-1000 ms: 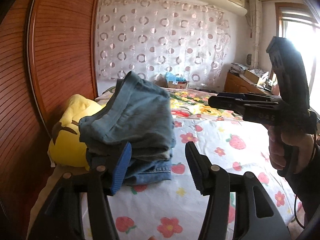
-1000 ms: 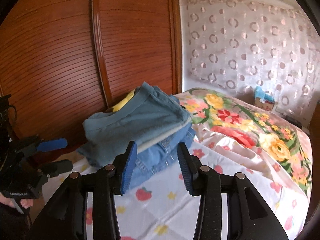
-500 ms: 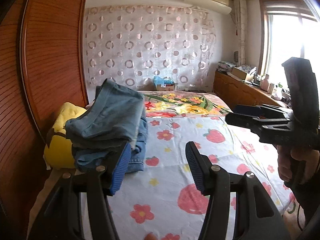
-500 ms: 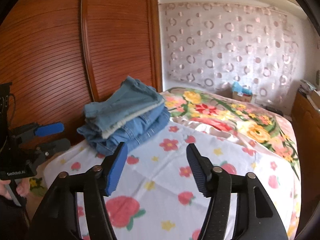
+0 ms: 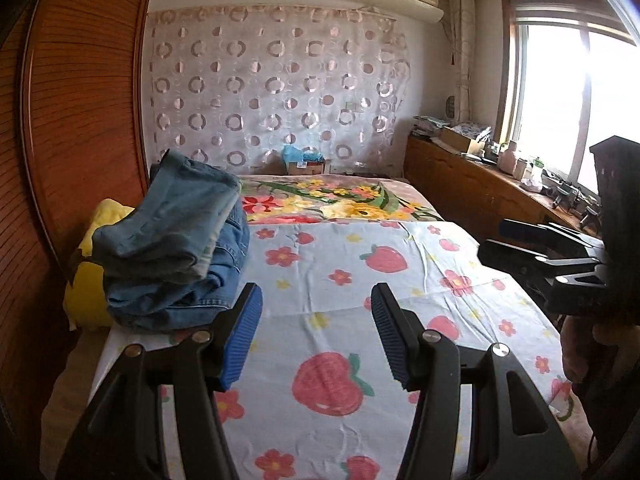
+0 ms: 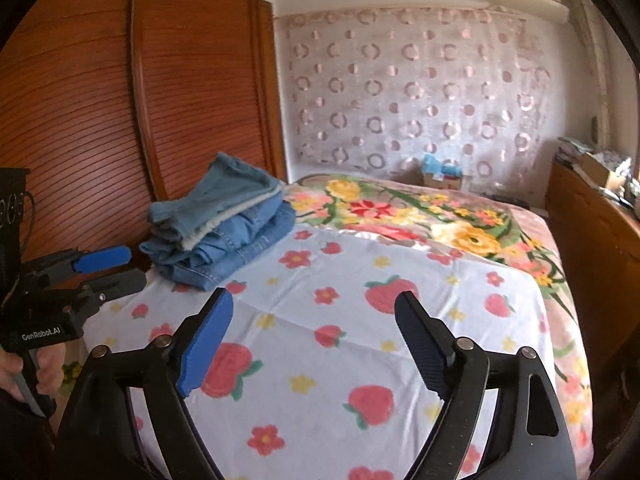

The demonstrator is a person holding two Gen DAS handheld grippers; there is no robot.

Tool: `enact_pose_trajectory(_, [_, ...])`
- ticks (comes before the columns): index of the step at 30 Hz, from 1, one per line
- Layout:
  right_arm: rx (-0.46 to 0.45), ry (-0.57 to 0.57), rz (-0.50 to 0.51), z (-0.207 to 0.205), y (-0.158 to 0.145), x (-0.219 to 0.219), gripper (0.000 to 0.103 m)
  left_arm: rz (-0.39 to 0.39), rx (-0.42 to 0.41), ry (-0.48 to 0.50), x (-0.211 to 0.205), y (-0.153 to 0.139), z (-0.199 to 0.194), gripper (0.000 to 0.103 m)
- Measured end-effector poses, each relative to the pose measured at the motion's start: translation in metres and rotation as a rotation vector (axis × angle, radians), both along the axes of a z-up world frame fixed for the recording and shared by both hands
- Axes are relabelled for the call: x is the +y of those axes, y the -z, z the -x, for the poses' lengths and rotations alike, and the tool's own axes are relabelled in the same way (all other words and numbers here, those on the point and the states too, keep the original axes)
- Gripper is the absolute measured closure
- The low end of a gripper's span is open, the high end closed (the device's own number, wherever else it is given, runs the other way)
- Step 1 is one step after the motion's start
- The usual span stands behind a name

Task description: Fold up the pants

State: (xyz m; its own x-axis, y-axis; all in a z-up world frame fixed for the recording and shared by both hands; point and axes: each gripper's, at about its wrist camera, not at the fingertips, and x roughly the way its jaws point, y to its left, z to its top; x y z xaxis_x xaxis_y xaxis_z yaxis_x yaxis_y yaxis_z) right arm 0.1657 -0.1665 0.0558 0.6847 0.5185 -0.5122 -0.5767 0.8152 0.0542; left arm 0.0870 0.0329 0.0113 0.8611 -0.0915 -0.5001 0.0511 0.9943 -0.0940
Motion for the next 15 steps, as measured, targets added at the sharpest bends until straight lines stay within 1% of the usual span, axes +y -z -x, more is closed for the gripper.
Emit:
enact_pose_trajectory(7, [0.005, 0.115, 0.008, 0.018, 0.001, -0.037, 0.016, -0.02, 0.012, 0.006, -0.018, 0.001, 0.005, 0.047])
enact_pose_trajectory(15, [-0.022, 0.208, 0.002, 0.042, -0.013, -0.067, 0.016, -0.018, -0.006, 0.026, -0.036, -0.01, 0.016, 0.046])
